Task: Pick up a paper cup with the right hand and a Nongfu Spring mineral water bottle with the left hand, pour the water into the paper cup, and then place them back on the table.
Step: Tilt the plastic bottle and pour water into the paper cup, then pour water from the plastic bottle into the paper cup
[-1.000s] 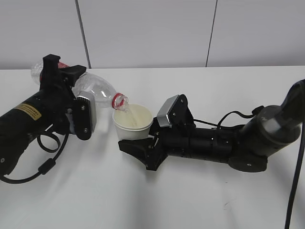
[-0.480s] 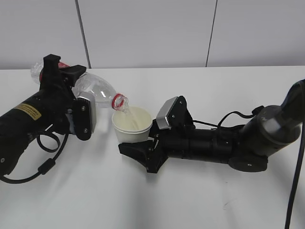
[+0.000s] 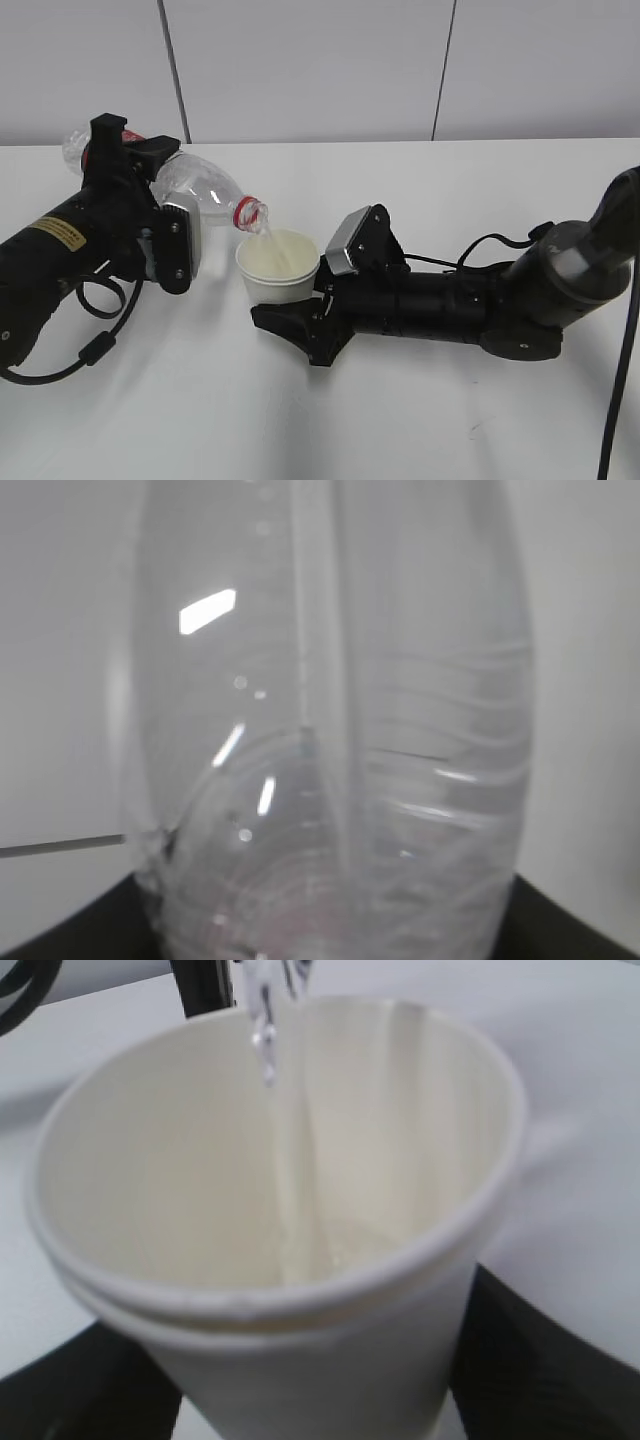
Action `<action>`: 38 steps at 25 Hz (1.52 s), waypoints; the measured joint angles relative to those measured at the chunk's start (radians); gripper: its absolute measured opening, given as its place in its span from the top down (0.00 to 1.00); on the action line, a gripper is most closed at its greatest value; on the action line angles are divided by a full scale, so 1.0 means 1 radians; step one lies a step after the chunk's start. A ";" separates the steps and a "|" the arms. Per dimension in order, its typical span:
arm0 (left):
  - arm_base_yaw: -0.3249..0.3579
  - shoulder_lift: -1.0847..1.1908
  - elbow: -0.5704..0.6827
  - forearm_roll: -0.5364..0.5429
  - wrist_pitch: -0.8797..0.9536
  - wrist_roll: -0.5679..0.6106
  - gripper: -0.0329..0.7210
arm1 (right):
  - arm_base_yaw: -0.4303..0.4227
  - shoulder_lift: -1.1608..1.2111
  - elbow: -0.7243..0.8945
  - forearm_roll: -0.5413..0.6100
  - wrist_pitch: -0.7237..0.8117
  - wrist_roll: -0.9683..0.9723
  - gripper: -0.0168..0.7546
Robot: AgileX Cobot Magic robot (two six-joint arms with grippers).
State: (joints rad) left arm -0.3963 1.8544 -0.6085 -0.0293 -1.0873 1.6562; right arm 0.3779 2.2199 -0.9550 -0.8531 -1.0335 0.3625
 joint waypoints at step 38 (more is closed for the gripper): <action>0.000 -0.001 0.000 -0.030 -0.007 0.042 0.44 | 0.000 0.000 0.000 -0.002 0.004 0.000 0.28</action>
State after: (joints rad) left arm -0.3963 1.8532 -0.6085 -0.0590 -1.0939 1.6984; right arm 0.3779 2.2199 -0.9550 -0.8554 -1.0293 0.3625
